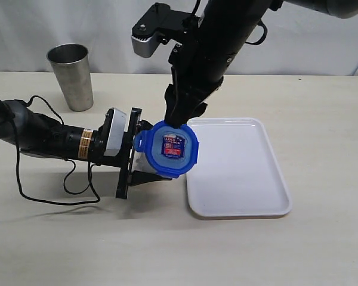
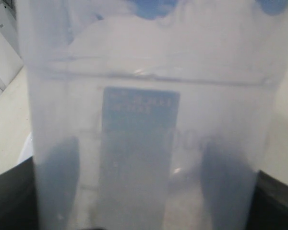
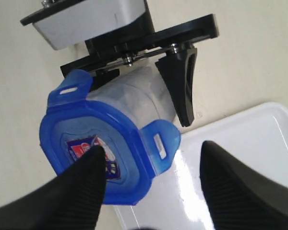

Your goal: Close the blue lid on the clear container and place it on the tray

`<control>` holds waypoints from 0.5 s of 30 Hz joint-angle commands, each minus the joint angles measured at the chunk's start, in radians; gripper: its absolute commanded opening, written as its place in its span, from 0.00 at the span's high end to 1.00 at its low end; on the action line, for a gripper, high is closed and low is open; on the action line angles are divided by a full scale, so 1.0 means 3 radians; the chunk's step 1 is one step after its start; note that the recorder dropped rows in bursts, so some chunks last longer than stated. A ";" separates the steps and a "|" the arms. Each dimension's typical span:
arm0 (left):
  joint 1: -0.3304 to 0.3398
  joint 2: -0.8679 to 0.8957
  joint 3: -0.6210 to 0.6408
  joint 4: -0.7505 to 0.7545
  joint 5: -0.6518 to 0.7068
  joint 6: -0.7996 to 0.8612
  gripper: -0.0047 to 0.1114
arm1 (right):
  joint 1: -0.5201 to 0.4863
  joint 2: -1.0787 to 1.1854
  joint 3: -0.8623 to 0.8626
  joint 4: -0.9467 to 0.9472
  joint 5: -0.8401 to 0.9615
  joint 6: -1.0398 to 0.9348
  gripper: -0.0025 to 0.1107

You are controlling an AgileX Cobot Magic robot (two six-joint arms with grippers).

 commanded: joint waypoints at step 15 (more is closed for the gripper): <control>-0.0011 0.0021 0.0009 0.0048 0.0170 -0.0114 0.96 | -0.0255 0.0457 0.0019 0.0724 0.0098 -0.0519 0.60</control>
